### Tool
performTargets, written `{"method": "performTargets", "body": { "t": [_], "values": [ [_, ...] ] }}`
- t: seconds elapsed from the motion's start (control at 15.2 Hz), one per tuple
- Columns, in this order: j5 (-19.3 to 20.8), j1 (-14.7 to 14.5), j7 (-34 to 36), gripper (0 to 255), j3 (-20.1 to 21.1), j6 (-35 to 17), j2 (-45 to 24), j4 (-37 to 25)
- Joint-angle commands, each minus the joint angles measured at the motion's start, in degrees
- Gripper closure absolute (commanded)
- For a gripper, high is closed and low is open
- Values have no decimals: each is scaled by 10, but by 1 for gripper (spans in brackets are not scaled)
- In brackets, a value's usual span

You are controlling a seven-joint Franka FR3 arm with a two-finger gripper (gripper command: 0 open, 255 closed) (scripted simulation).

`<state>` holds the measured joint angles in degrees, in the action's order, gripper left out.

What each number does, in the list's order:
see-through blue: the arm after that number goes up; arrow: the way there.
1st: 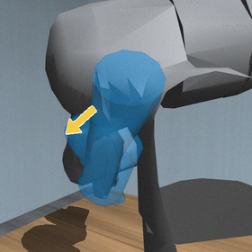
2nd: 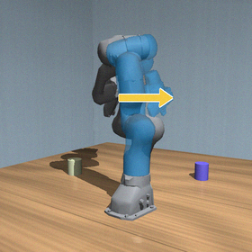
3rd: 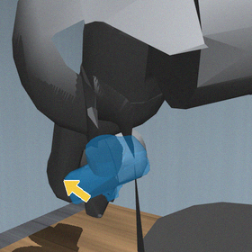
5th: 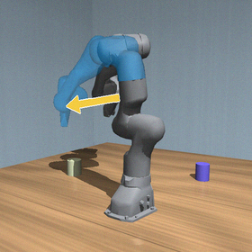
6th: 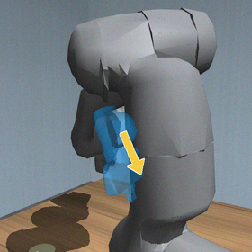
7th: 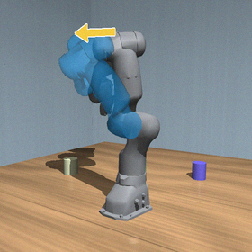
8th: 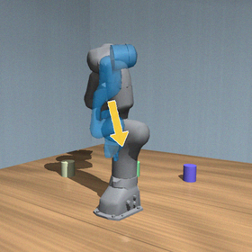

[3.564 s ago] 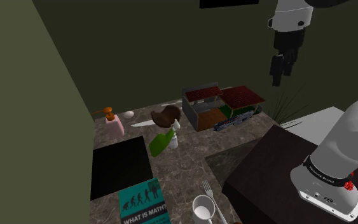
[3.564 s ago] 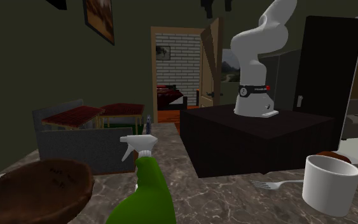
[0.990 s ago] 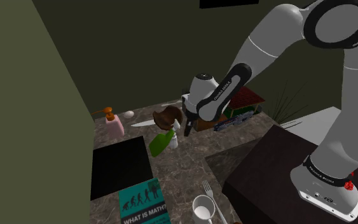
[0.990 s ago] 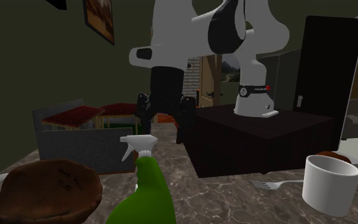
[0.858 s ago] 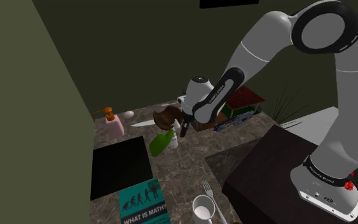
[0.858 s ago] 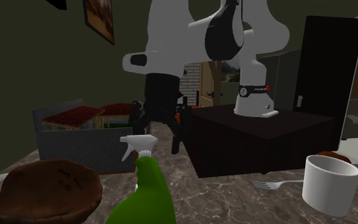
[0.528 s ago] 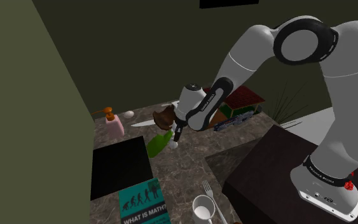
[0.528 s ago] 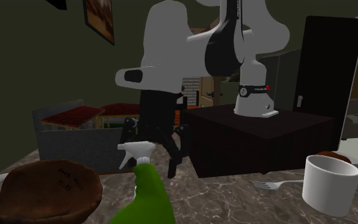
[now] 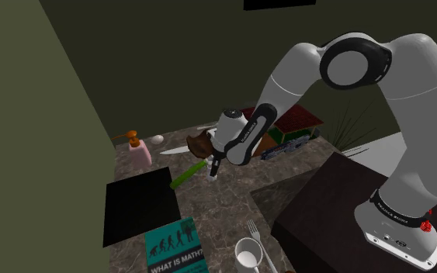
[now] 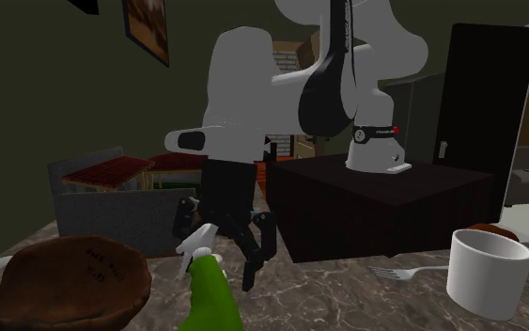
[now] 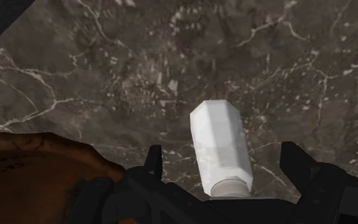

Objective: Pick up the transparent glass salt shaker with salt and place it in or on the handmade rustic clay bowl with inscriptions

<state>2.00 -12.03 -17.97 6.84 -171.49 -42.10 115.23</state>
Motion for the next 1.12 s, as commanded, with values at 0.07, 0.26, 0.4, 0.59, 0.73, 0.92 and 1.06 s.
{"method": "performTargets", "body": {
  "t": [0.07,0.26,0.4,0.59,0.73,0.92,1.06],
  "values": [
    [0,-2,0,0,1,0,-2,-1],
    [0,-2,0,0,1,0,-2,-1],
    [0,-2,0,255,1,0,-2,0],
    [0,1,-2,255,2,-2,-3,0],
    [0,0,-1,255,1,-1,-4,-1],
    [0,-2,0,255,1,0,-2,-1],
    [-1,0,0,255,3,9,13,6]
  ]
}}
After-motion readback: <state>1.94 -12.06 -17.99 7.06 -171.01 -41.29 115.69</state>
